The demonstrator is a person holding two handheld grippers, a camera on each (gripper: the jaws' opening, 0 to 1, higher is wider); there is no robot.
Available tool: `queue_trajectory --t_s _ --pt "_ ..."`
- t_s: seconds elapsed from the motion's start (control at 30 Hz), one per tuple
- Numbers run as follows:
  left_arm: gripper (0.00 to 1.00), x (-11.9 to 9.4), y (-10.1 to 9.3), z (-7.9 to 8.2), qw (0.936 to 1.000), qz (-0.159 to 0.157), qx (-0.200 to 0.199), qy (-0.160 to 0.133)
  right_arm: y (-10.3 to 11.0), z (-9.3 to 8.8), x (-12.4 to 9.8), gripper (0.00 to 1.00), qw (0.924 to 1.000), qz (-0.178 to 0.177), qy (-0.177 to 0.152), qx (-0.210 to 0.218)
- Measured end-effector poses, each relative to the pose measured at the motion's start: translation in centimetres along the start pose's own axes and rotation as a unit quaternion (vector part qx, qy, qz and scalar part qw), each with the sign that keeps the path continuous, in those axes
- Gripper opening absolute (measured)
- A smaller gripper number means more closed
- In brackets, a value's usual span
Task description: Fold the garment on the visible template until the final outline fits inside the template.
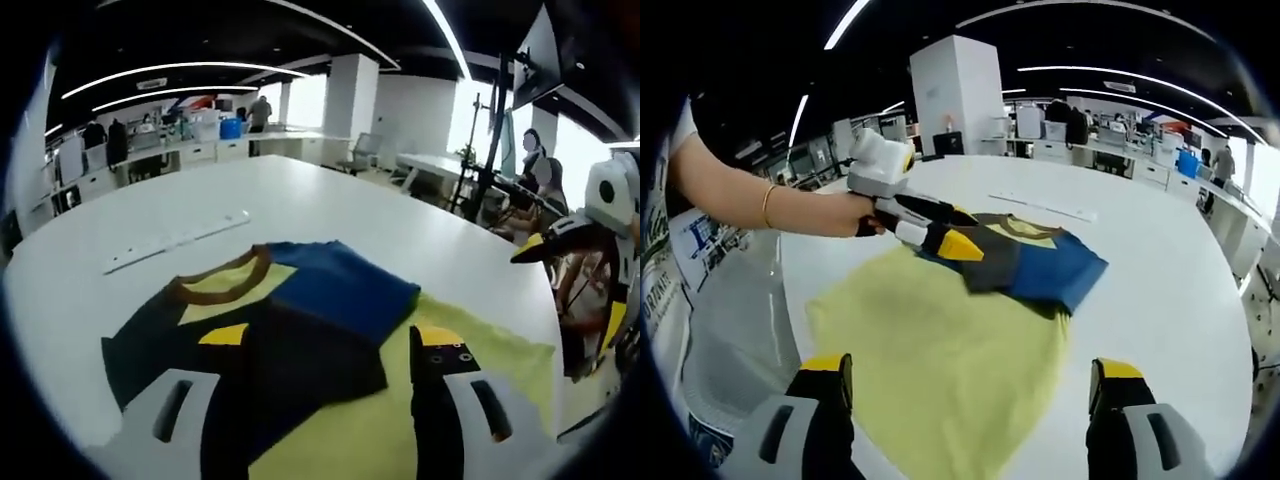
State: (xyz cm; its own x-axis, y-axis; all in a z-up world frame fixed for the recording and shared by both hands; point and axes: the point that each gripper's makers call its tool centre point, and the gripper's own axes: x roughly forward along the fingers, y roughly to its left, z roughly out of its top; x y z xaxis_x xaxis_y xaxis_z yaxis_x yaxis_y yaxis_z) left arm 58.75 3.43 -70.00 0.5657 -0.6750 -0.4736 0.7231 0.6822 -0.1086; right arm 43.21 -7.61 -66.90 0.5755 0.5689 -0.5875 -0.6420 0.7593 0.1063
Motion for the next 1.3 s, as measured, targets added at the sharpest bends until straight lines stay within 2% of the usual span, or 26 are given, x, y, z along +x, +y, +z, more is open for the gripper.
queue_trajectory --t_s 0.4,0.57,0.7,0.87,0.93,1.0,1.07,1.17,1.23,1.3 --pt "0.46 0.3 1.3 -2.7 0.9992 0.01 -0.015 0.036 0.0 0.0 -0.2 0.98 1.0 -0.002 -0.002 -0.002" --pt "0.39 0.3 1.9 -3.2 0.9986 0.018 -0.023 0.045 0.5 0.2 -0.5 0.99 0.9999 0.005 -0.009 -0.01" --pt "0.35 0.4 2.2 -3.7 0.9985 0.017 -0.005 0.052 0.7 0.3 -0.5 0.99 0.9998 0.009 -0.009 -0.017" --pt "0.29 0.5 2.3 -4.9 0.9972 0.017 -0.022 0.07 0.7 0.4 -0.5 0.99 0.9998 0.006 -0.012 -0.015" --pt "0.23 0.4 2.4 -5.6 0.9957 0.023 -0.037 0.082 0.6 0.4 -0.6 0.99 0.9998 0.003 -0.013 -0.015" --pt "0.21 0.4 2.4 -5.4 0.9961 0.025 -0.027 0.08 0.6 0.3 -0.6 0.99 0.9998 0.003 -0.015 -0.014" --pt "0.19 0.5 2.4 -5.3 0.9959 0.026 -0.035 0.079 0.6 0.2 -0.6 0.99 0.9998 0.002 -0.015 -0.013" --pt "0.08 0.5 2.5 -5.4 0.9954 0.031 -0.029 0.086 0.5 0.0 -0.7 0.99 0.9998 0.0 -0.013 -0.012" --pt "0.01 0.5 2.2 -5.1 0.9959 0.021 -0.032 0.082 0.5 0.0 -0.7 0.99 0.9999 -0.001 -0.012 -0.011" --pt "0.01 0.5 2.0 -4.8 0.9959 0.021 -0.031 0.082 0.5 -0.1 -0.7 0.99 0.9999 -0.001 -0.013 -0.011"
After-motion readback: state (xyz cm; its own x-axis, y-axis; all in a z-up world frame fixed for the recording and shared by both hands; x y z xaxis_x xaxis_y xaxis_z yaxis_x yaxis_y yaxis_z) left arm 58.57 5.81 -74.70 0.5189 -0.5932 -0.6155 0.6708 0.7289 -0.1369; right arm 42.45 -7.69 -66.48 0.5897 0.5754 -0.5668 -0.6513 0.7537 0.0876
